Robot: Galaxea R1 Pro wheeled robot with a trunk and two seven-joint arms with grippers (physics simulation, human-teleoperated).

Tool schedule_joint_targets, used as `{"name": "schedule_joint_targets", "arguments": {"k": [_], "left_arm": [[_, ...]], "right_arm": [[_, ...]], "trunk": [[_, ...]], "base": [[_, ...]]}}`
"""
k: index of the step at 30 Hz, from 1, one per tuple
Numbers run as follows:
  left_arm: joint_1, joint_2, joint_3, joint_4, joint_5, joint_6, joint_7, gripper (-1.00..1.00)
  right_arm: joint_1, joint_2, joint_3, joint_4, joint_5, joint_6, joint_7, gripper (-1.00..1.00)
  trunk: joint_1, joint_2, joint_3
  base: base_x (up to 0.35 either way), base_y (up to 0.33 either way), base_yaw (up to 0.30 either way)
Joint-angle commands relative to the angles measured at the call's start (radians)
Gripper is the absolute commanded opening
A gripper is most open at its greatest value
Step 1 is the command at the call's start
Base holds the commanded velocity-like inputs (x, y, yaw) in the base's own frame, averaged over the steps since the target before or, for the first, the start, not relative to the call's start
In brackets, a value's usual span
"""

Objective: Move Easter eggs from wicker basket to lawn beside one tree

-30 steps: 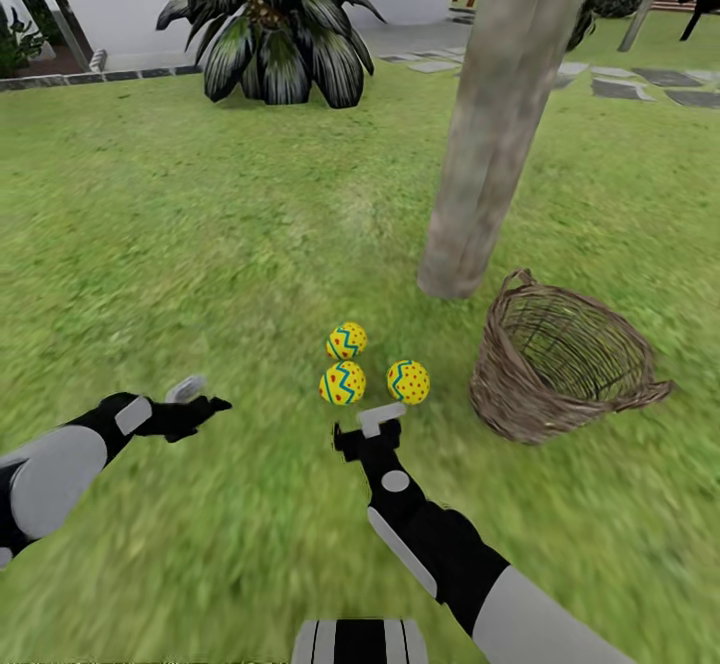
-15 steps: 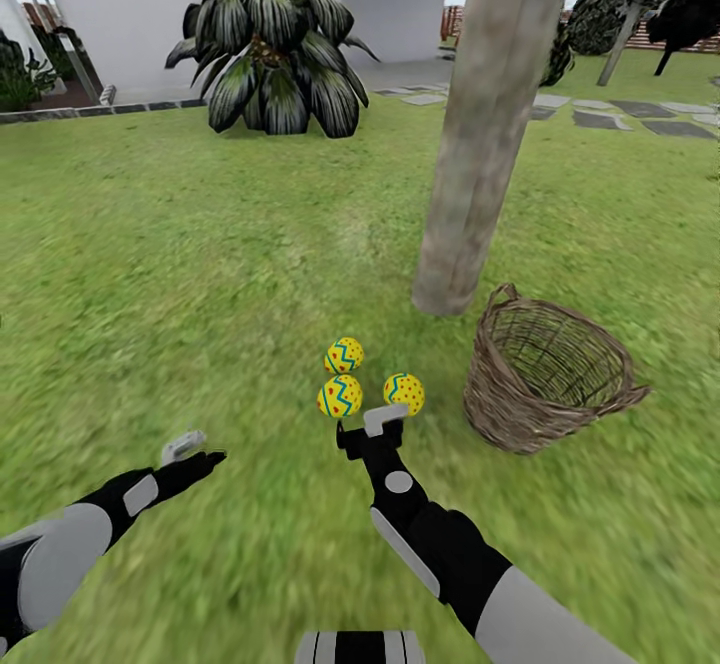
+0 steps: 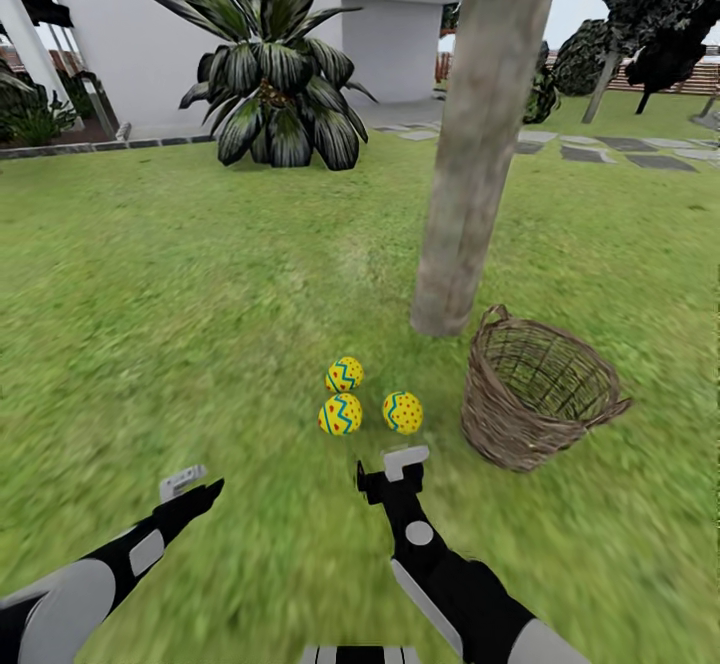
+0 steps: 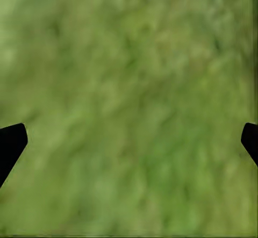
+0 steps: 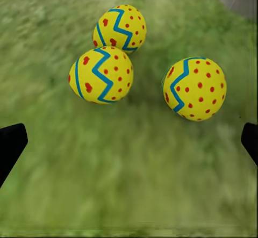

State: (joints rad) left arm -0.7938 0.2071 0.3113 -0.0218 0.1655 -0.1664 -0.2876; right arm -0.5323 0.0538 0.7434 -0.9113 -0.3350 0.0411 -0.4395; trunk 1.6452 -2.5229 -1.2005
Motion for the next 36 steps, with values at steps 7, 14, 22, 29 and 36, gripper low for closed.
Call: {"name": "schedule_joint_targets", "arguments": {"k": [7,14,22,29,36], "left_arm": [[0.057,0.004,0.000,0.002,0.015,-0.008,0.024,1.00],[0.175,-0.020,0.000,0.002,0.030,-0.086,0.140,1.00],[0.215,-0.074,0.000,0.003,0.031,-0.095,0.163,1.00],[0.216,-0.099,0.000,0.002,0.031,-0.090,0.163,1.00],[0.216,-0.104,0.000,0.002,0.029,-0.031,0.206,1.00]], "right_arm": [[0.066,-0.089,0.004,0.007,-0.010,-0.094,-0.044,1.00],[0.131,-0.098,0.004,0.373,-0.021,-0.426,-0.051,1.00],[0.133,-0.096,-0.011,0.668,-0.134,-0.567,-0.043,1.00],[0.133,-0.101,-0.011,0.702,-0.211,-0.574,0.017,1.00],[0.133,-0.097,-0.010,0.716,-0.216,-0.573,0.028,1.00]], "trunk": [[-0.004,0.001,0.034],[-0.007,0.003,0.062],[-0.010,0.005,0.093],[-0.014,0.006,0.120],[-0.017,0.008,0.147]], "base": [[-0.259,0.010,0.007],[-0.038,0.004,0.001],[0.000,0.000,0.000],[0.000,0.000,0.000],[0.000,0.000,0.000]]}}
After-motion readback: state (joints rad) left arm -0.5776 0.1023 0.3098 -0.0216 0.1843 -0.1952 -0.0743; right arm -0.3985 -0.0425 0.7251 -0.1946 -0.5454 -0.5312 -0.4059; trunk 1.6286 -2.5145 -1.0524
